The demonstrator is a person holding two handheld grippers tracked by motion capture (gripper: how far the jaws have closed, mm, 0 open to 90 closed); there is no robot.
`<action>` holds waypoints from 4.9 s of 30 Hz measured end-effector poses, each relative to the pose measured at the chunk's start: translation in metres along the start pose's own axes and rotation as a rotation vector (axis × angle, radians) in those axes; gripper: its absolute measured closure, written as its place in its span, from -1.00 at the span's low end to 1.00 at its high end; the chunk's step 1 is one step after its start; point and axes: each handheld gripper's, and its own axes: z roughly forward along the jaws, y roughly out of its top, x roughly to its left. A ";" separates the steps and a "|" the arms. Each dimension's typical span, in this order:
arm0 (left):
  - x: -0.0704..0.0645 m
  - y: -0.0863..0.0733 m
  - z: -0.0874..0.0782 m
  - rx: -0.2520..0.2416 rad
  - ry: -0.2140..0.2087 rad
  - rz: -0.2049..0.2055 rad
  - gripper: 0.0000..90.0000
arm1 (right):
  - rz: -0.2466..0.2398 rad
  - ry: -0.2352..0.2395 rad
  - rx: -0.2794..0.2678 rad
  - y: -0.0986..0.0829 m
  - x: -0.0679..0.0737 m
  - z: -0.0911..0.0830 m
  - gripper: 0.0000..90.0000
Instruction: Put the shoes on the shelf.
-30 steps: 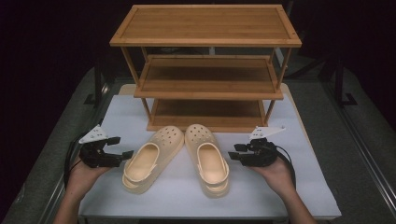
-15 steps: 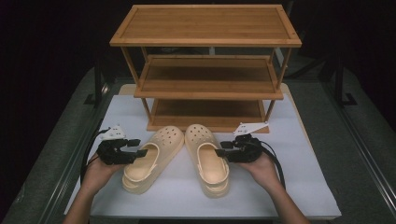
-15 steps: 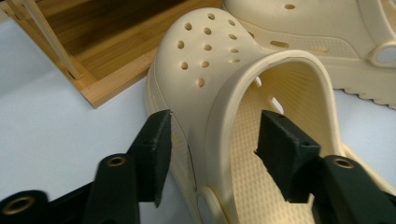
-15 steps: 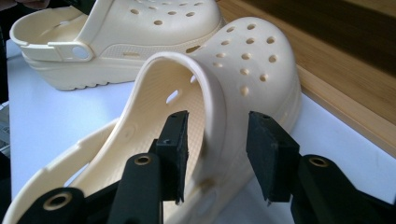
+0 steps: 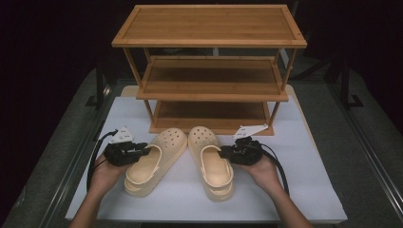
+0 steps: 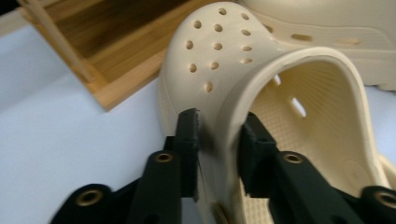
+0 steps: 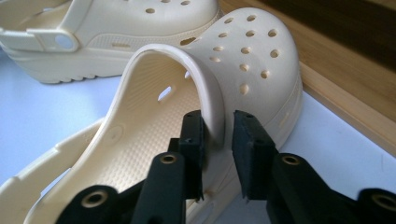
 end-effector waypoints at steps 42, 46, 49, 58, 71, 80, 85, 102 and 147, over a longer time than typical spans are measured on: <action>-0.013 0.077 0.044 -0.059 0.119 0.027 0.86 | 0.065 -0.290 -0.096 0.006 -0.060 -0.052 0.87; -0.012 0.086 0.061 -0.064 0.167 0.015 0.85 | 0.096 -0.314 -0.110 0.009 -0.071 -0.045 0.87; -0.007 0.090 0.073 -0.063 0.193 -0.004 0.86 | 0.101 -0.335 -0.103 0.012 -0.079 -0.037 0.87; 0.003 0.103 0.101 -0.037 0.284 -0.014 0.85 | 0.095 -0.391 -0.097 0.025 -0.094 -0.016 0.87; -0.005 0.113 0.121 -0.037 0.352 -0.014 0.83 | 0.097 -0.445 -0.117 0.030 -0.102 0.003 0.86; -0.005 0.113 0.120 -0.058 0.294 -0.058 0.41 | 0.115 -0.398 -0.124 0.029 -0.104 0.005 0.61; -0.003 0.108 0.109 -0.062 0.210 -0.078 0.16 | 0.125 -0.360 -0.106 0.027 -0.102 -0.003 0.33; -0.003 0.076 0.043 -0.067 -0.031 -0.066 -0.62 | 0.130 -0.205 -0.088 0.001 -0.073 -0.065 -0.43; -0.023 0.052 0.116 0.031 -0.122 -0.005 -0.90 | 0.086 -0.097 0.062 -0.027 -0.072 0.002 -0.68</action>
